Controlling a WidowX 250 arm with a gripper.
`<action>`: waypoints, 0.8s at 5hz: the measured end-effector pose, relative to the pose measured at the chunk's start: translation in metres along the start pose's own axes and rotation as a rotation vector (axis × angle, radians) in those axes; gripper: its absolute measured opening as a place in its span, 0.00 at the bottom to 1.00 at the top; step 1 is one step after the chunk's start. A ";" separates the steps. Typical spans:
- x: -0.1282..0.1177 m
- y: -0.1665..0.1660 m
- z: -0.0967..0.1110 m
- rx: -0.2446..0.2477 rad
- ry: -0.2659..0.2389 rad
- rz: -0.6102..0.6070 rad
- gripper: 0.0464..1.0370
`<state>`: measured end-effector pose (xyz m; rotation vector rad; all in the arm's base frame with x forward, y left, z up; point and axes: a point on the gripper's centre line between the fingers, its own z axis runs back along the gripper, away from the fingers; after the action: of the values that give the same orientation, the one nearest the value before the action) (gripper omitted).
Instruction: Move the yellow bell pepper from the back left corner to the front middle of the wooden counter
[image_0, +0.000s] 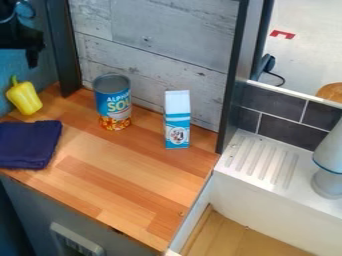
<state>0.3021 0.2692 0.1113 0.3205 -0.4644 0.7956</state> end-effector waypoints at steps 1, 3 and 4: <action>0.012 0.009 -0.029 0.059 -0.027 0.131 0.96; 0.029 0.013 -0.061 0.166 -0.109 0.283 0.96; 0.030 0.011 -0.069 0.193 -0.103 0.357 0.96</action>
<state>0.3310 0.3249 0.0685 0.4671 -0.5510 1.1796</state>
